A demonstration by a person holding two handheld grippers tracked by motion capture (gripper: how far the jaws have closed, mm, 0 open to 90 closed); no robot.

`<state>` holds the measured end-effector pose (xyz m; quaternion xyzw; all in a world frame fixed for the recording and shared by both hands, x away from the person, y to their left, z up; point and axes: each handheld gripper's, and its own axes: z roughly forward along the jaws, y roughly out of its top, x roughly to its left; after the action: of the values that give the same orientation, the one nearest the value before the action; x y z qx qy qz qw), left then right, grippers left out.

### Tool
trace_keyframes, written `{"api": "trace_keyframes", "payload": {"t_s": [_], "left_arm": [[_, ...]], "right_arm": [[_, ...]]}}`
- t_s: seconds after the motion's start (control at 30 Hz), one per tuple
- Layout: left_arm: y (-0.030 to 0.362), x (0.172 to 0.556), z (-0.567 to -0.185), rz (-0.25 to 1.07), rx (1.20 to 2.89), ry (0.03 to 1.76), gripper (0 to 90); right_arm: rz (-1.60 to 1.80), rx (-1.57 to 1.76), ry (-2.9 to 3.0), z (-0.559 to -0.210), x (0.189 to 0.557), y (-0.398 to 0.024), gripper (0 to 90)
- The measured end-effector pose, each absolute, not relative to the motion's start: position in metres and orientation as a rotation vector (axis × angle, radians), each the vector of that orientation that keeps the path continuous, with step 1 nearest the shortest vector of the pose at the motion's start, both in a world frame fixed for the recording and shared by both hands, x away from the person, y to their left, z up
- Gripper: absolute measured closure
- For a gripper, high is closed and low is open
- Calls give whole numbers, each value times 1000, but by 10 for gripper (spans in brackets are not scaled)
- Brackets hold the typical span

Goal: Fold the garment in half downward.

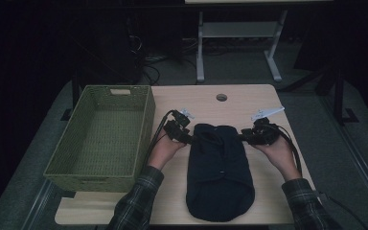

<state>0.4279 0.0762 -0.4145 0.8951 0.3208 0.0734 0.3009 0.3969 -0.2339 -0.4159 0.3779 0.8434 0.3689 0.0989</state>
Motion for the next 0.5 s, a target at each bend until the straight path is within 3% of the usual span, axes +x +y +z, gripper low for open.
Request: {"api": "trace_keyframes", "payload": {"t_s": [0.5], "left_arm": [[60, 480, -421, 240, 2375, 892, 488]], "right_arm": [[1122, 1133, 2467, -413, 416, -229, 620]]}}
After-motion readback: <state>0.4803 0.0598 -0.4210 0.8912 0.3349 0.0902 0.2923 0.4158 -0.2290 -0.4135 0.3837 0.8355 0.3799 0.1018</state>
